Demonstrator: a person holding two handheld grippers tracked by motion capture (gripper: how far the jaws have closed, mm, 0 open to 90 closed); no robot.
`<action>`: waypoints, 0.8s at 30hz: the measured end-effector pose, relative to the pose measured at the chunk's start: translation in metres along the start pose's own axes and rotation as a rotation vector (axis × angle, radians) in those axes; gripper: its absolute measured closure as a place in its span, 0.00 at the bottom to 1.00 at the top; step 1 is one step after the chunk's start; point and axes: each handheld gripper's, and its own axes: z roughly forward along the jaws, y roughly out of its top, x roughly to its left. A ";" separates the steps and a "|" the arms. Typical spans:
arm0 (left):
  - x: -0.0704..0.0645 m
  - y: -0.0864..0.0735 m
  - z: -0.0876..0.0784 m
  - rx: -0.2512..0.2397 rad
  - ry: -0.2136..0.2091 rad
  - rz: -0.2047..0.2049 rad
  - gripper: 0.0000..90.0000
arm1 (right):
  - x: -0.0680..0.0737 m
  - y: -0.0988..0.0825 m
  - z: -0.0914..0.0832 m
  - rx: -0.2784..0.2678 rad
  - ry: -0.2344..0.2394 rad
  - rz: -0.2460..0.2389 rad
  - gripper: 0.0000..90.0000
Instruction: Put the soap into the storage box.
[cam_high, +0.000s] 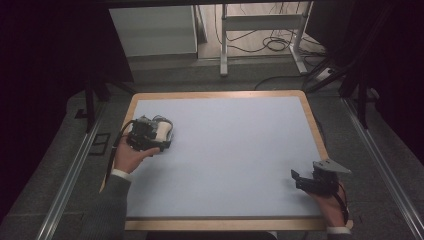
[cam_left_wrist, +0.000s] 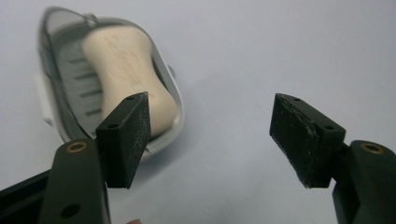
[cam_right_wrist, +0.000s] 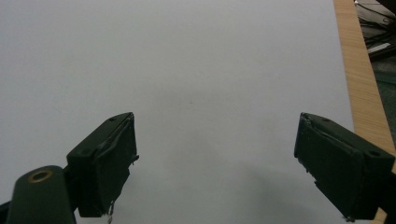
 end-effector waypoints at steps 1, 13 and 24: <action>-0.002 -0.004 0.000 -0.004 0.006 0.006 0.32 | 0.000 0.000 -0.001 -0.001 -0.001 0.003 0.14; -0.015 -0.052 0.003 -0.024 -0.048 -0.020 0.32 | 0.001 0.000 -0.001 0.001 -0.005 -0.001 0.14; -0.014 -0.089 0.010 -0.014 -0.082 -0.070 0.33 | 0.004 0.001 -0.001 0.002 -0.023 -0.006 0.14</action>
